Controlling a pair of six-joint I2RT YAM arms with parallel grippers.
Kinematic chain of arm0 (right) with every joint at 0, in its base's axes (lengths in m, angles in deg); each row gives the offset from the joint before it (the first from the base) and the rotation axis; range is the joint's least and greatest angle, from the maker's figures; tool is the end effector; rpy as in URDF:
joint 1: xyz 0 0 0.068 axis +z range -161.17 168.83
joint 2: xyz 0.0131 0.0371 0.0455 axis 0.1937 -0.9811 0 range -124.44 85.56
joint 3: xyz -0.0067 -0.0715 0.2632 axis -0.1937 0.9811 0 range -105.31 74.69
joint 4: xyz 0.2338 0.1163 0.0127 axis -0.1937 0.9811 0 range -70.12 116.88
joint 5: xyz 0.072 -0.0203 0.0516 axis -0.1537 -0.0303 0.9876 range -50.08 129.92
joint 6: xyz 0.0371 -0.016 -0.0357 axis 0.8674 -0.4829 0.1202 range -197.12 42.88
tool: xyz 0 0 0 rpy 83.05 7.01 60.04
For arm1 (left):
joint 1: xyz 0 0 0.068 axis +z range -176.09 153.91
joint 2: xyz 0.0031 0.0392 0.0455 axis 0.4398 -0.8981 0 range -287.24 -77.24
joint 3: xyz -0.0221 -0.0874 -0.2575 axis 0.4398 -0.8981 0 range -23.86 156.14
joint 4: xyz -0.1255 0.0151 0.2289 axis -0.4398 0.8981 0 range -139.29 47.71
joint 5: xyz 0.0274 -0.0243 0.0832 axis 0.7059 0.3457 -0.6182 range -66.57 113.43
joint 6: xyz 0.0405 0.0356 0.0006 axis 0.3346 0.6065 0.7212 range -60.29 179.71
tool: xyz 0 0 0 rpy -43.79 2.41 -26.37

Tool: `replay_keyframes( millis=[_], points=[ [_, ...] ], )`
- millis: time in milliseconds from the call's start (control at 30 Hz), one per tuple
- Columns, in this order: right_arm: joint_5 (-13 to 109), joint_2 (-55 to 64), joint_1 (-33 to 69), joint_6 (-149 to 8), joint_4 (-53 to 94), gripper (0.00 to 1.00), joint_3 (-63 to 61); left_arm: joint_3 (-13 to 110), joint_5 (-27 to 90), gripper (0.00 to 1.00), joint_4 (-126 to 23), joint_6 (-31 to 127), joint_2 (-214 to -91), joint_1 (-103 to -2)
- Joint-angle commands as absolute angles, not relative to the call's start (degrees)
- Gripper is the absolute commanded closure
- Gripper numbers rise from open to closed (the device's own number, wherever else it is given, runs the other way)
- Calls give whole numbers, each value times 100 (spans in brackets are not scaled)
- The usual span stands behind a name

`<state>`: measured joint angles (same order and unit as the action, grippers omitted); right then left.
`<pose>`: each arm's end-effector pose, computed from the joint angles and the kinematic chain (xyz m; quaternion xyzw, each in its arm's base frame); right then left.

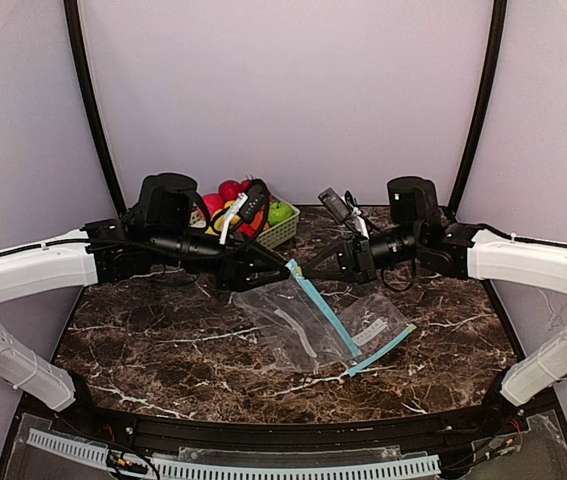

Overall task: Place the food in the zip-top bag and seal the zipper
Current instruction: Pass from the right arm to the left, then unzip the zipper from the zipper food storage bag.

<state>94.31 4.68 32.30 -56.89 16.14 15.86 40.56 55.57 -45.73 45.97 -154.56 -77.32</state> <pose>0.2107 0.2396 0.3081 -0.4073 0.6524 0.5895 0.2470 0.1819 -0.2568 0.3453 0.4043 0.6756 -0.4960 0.3662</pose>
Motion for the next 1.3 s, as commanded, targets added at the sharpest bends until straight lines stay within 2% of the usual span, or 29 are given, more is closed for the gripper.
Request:
replay_keyframes(
  millis=[0, 233, 300, 367, 567, 633, 800, 867, 1000, 1267],
  points=[
    [9407, 442, 3326, -5831, 1684, 100, 1396, 4000, 5808, 57, -4787, 4521, -15535, -7716],
    [9406, 426, 3355, -5853, 1714, 100, 1378, 4000, 5669, 63, -4835, 4501, -15622, -7716],
    [9406, 415, 3364, -5865, 1726, 100, 1361, 3983, 5675, 69, -4859, 4476, -15632, -7716],
    [9405, 396, 3365, -5875, 1733, 100, 1348, 3972, 5689, 79, -4874, 4462, -15648, -7711],
    [9382, 376, 3374, -5892, 1749, 100, 1347, 3915, 5698, 99, -4908, 4444, -15628, -7711],
    [9380, 378, 3381, -5884, 1744, 98, 1343, 3888, 5721, 99, -4904, 4445, -15615, -7713],
    [9347, 358, 3416, -5858, 1683, 73, 1335, 3826, 5756, 99, -5111, 4437, -15576, -7716],
    [9349, 315, 3434, -5845, 1657, 69, 1326, 3812, 5787, 99, -5159, 4422, -15573, -7716],
    [9349, 226, 3471, -5831, 1595, 69, 1297, 3804, 5827, 99, -5199, 4405, -15573, -7716],
    [9354, 233, 3481, -5809, 1496, 81, 1306, 3779, 5800, 99, -5158, 4389, -15558, -7716]
  ],
)
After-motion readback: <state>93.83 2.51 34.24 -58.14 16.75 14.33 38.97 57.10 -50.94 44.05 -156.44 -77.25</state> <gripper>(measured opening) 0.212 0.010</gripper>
